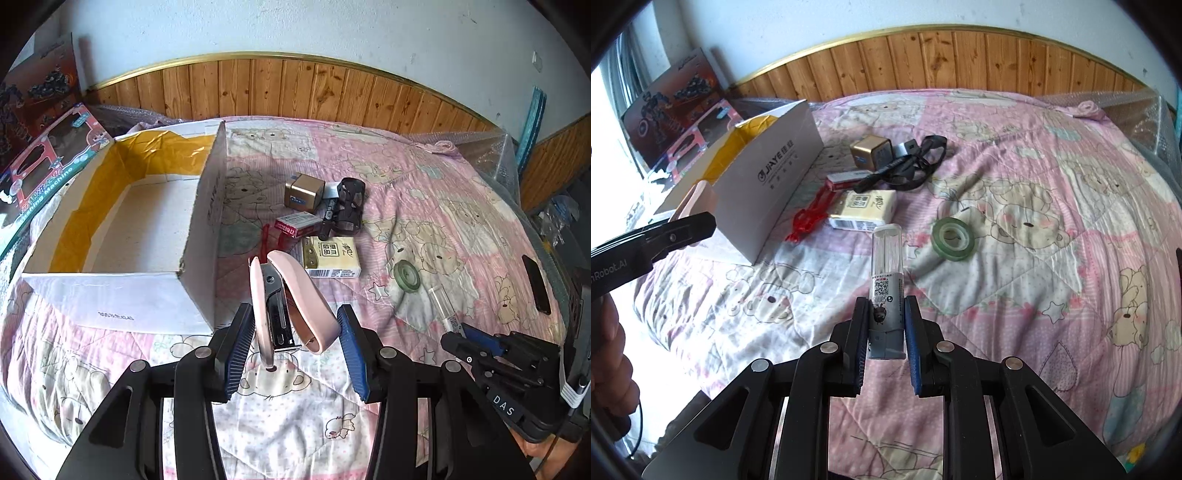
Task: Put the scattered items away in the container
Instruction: 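Carry the stapler and white tube over the white box with both tools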
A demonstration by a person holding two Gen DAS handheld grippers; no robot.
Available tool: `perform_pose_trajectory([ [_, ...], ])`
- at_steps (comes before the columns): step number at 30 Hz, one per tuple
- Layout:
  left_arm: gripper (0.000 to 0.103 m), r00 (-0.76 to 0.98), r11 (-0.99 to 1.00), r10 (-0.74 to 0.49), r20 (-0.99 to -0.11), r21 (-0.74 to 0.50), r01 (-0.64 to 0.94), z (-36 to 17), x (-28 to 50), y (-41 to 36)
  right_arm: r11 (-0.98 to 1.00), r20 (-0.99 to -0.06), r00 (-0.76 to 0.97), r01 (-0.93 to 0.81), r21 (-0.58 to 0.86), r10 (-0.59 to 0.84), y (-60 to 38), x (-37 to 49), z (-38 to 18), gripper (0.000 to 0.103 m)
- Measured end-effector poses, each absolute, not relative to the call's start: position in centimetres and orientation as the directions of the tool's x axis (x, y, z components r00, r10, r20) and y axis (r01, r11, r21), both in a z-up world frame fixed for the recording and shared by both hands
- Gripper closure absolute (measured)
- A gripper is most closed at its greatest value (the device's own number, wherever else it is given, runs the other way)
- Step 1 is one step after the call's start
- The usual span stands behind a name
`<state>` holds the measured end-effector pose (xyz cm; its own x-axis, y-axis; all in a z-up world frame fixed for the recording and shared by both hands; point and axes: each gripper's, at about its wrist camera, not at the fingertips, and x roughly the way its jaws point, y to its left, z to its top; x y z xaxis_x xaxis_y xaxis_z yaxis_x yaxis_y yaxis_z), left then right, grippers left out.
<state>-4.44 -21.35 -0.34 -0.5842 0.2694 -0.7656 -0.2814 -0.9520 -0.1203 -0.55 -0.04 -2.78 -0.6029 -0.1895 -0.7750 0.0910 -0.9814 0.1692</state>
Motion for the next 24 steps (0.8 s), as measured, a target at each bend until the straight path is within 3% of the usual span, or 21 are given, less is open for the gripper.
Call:
perform_pose_trajectory([
  [24, 0.055, -0.696, -0.956, 0.290, -0.657, -0.230, -0.181, 5.5, -4.2, -30.9, -0.952, -0.718, -0.636, 0.282, 0.122, -0.281, -11.4, -3.4, 3.9, 0.084],
])
